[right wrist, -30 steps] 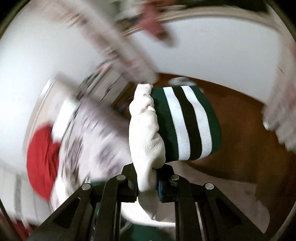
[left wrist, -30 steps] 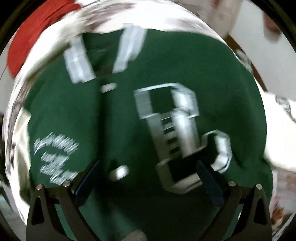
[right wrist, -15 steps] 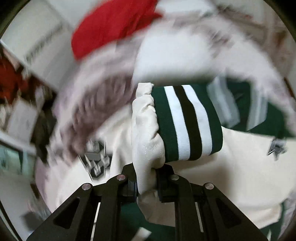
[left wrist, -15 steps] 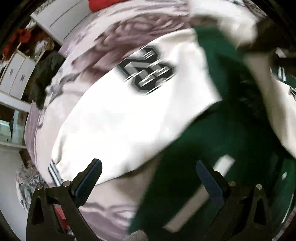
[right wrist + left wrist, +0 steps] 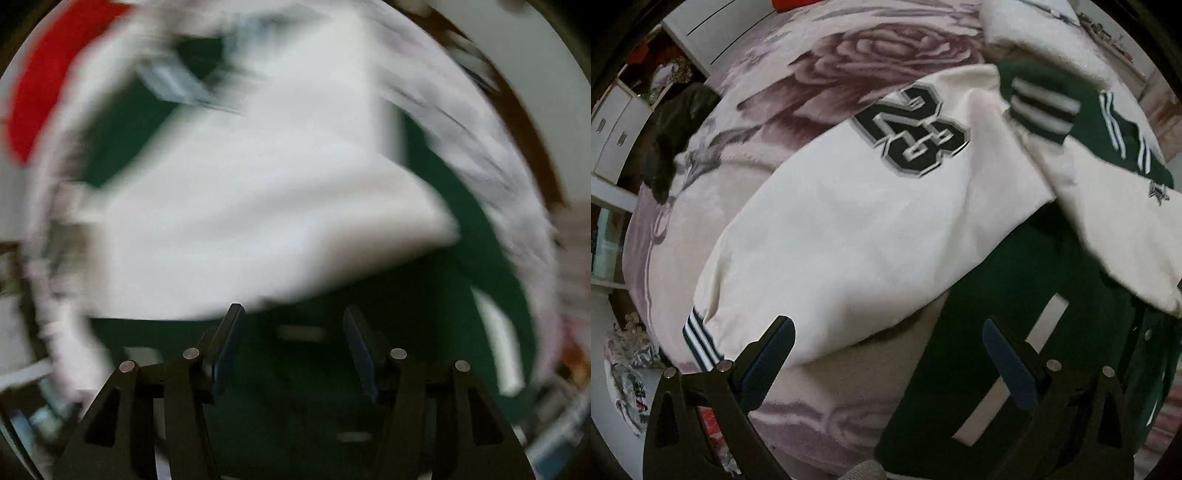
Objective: Fold large clothes
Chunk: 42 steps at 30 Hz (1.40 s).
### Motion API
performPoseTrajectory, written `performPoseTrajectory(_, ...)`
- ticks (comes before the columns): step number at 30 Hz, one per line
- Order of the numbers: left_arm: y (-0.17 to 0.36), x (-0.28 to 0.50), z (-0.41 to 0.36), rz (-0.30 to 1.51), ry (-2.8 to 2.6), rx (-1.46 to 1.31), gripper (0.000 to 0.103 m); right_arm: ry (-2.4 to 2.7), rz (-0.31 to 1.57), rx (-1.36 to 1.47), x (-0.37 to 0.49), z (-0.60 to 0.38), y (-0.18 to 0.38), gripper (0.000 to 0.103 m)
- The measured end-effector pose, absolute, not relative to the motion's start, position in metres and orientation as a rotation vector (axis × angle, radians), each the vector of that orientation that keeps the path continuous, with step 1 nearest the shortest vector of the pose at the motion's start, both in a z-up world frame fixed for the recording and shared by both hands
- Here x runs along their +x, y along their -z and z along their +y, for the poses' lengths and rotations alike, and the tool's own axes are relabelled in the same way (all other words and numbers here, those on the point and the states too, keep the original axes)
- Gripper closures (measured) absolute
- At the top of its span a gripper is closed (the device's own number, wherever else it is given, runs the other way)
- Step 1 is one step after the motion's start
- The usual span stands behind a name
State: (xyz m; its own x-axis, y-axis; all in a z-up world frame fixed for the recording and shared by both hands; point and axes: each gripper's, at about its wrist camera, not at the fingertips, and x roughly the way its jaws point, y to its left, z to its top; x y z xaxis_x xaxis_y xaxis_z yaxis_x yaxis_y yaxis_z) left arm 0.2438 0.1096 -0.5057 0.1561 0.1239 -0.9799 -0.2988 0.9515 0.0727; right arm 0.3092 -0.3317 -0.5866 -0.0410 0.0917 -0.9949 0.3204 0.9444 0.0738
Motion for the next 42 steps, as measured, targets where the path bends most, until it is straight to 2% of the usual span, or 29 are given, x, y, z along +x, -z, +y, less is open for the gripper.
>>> performPoseTrajectory(2,0.503,0.257,0.104,1.371,-0.278,-0.149,0.0,0.193,1.632,0.313,0.307,-0.349,0.612,0.051)
performPoseTrajectory(3,0.503,0.266,0.1,1.371,-0.26,-0.151,0.0,0.2,1.604,0.286,0.309,-0.352,0.614,0.056)
performPoseTrajectory(7,0.497,0.307,0.08,1.32,-0.204,-0.147,0.0,0.409,1.358,0.286,0.319,-0.401,0.59,0.06)
performPoseTrajectory(9,0.495,0.324,0.069,1.286,-0.195,-0.121,0.0,0.467,1.355,0.365,0.315,-0.427,0.598,0.064)
performPoseTrajectory(13,0.5,0.345,0.056,1.289,-0.2,-0.121,0.0,0.43,1.465,0.36,0.292,-0.431,0.601,0.064)
performPoseTrajectory(16,0.502,0.34,0.063,1.29,-0.245,-0.127,0.0,0.414,1.479,0.394,0.266,-0.427,0.576,0.056)
performPoseTrajectory(22,0.495,0.273,0.129,1.321,-0.443,-0.191,0.0,0.201,1.483,0.51,0.236,-0.352,0.546,0.05)
performPoseTrajectory(24,0.497,0.237,0.161,1.356,-0.526,-0.284,0.0,0.06,1.489,0.542,0.241,-0.312,0.545,0.037)
performPoseTrajectory(29,0.542,0.131,0.238,1.404,-0.627,-0.823,0.0,-0.198,1.555,0.573,0.276,-0.204,0.55,0.036)
performPoseTrajectory(34,0.601,0.075,0.284,1.085,-0.626,-1.41,0.0,-0.27,1.532,0.523,0.293,-0.141,0.536,0.036)
performPoseTrajectory(35,0.61,0.072,0.289,1.037,-0.639,-1.461,0.0,-0.279,1.517,0.511,0.29,-0.135,0.533,0.031)
performPoseTrajectory(36,0.617,0.072,0.293,1.001,-0.662,-1.489,0.0,-0.288,1.501,0.503,0.298,-0.126,0.531,0.022)
performPoseTrajectory(39,0.623,0.075,0.305,0.926,-0.762,-1.491,0.0,-0.301,1.478,0.435,0.312,-0.12,0.518,0.021)
performPoseTrajectory(40,0.62,0.075,0.308,0.888,-0.8,-1.488,0.004,-0.307,1.473,0.403,0.327,-0.117,0.517,0.021)
performPoseTrajectory(41,0.613,0.073,0.313,0.84,-0.854,-1.474,0.017,-0.315,1.465,0.372,0.34,-0.107,0.513,0.021)
performPoseTrajectory(42,0.607,0.073,0.317,0.826,-0.889,-1.444,0.027,-0.319,1.456,0.338,0.361,-0.099,0.511,0.021)
